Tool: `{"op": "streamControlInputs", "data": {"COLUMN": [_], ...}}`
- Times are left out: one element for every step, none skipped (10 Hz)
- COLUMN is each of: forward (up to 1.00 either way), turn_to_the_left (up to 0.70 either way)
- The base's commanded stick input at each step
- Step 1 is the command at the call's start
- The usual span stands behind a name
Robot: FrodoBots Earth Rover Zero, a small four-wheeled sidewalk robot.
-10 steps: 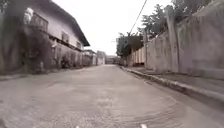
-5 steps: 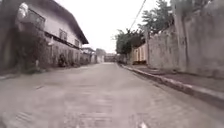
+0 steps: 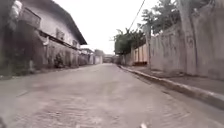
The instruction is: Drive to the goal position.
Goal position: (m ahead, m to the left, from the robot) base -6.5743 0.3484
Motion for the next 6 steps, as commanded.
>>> {"op": "streamControlInputs", "data": {"forward": [1.00,1.00,1.00,1.00,1.00,1.00], "turn_to_the_left": [-0.09,-0.02,0.00,0.00,-0.17,0.00]}}
